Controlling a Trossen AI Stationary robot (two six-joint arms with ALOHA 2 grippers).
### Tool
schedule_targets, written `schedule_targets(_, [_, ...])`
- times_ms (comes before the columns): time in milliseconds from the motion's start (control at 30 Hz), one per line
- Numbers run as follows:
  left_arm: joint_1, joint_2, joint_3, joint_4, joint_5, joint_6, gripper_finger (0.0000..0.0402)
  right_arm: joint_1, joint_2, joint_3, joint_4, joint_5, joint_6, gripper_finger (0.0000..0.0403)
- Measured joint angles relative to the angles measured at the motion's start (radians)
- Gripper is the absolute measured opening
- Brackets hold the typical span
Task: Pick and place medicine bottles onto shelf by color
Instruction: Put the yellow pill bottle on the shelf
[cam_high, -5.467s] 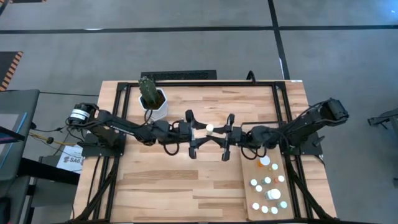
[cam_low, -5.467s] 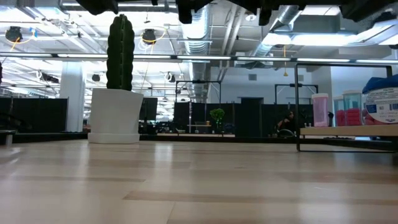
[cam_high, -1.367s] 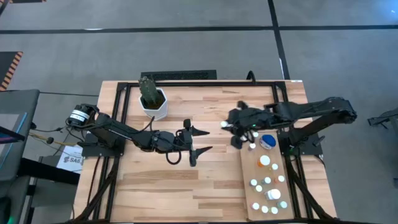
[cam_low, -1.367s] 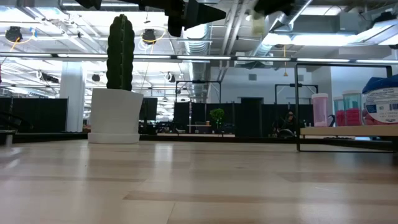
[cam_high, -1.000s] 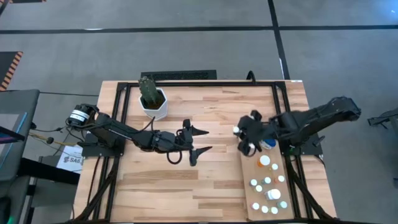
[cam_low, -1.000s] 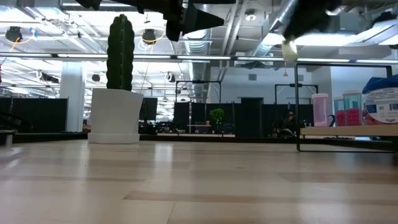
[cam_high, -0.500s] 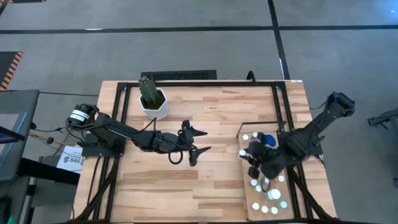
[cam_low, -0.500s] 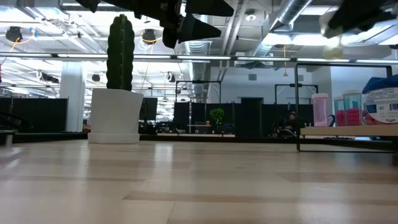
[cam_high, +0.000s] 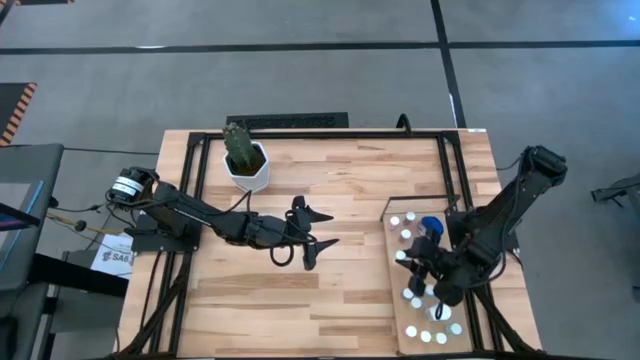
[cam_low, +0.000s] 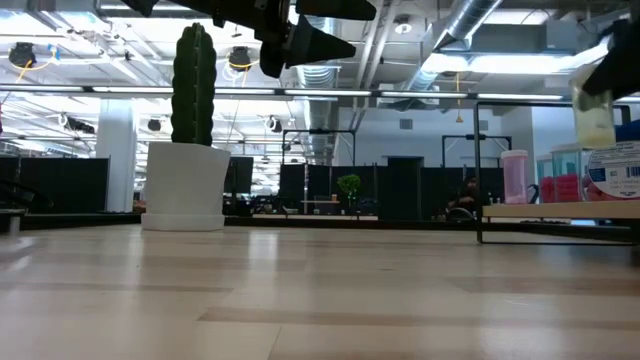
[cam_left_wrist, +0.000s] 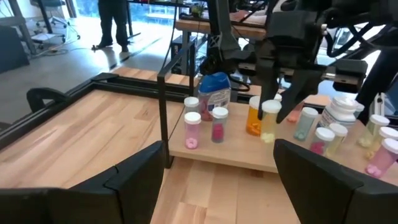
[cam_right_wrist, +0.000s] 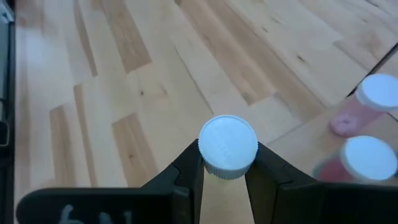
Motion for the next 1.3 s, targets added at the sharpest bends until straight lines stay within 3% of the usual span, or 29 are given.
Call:
schedule_targets(667, [0.000, 0.001, 0.000, -0.027, -0.001, -0.011, 0.0288, 0.045, 0.227, 0.000, 0.010, 0.041, 0.093, 0.0103])
schedule_targets(1300, [0.000, 0.001, 0.000, -0.042, -0.003, -0.011, 0.0288, 0.045, 0.103, -0.002, -0.023, 0.011, 0.014, 0.0103])
